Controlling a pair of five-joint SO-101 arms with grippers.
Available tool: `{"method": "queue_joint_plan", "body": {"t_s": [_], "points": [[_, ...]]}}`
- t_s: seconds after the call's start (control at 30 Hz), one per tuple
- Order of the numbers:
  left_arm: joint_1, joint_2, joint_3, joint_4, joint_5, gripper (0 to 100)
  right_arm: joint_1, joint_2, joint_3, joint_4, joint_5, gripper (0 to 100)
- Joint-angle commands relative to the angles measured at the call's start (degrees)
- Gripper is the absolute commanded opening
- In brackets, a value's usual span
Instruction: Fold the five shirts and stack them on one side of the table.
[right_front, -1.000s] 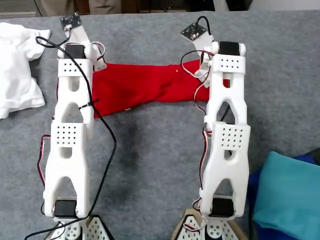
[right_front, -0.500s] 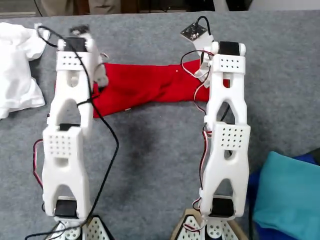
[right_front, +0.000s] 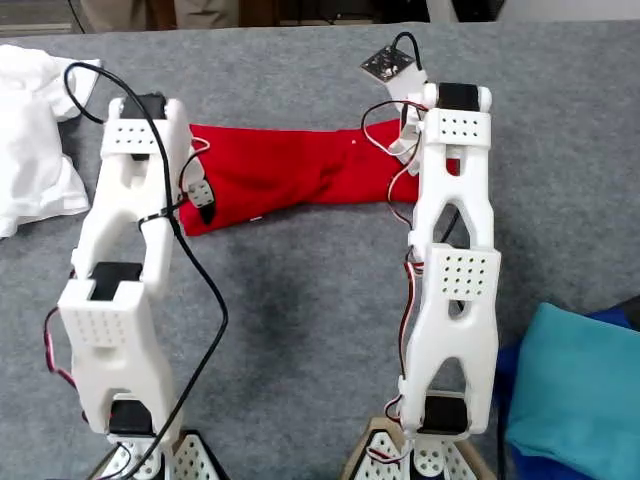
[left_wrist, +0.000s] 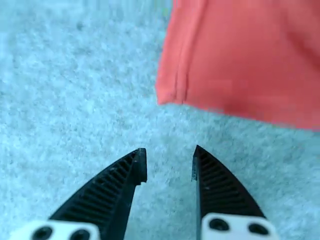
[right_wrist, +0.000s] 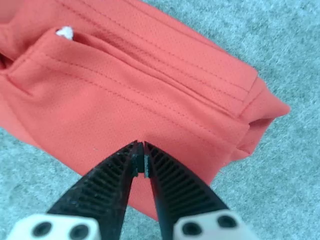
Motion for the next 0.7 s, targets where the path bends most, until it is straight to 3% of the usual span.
{"method": "queue_joint_plan", "body": {"t_s": [0.0, 0.3, 0.5, 0.67], "points": [[-0.18, 1.63, 0.18, -4.57, 0.88, 17, 0.48, -0.31, -3.56, -0.88, 0.62, 3.0], [-1.67, 7.25, 0.18, -10.29, 7.74, 17, 0.75, -0.31, -3.30, -1.67, 0.62, 3.0], [-1.76, 7.69, 0.18, -11.52, 8.09, 17, 0.75, -0.31, -3.30, -1.67, 0.62, 3.0], [-1.76, 7.69, -0.18, -13.10, 7.82, 1, 0.66, -0.31, -3.30, -1.67, 0.62, 3.0]]}}
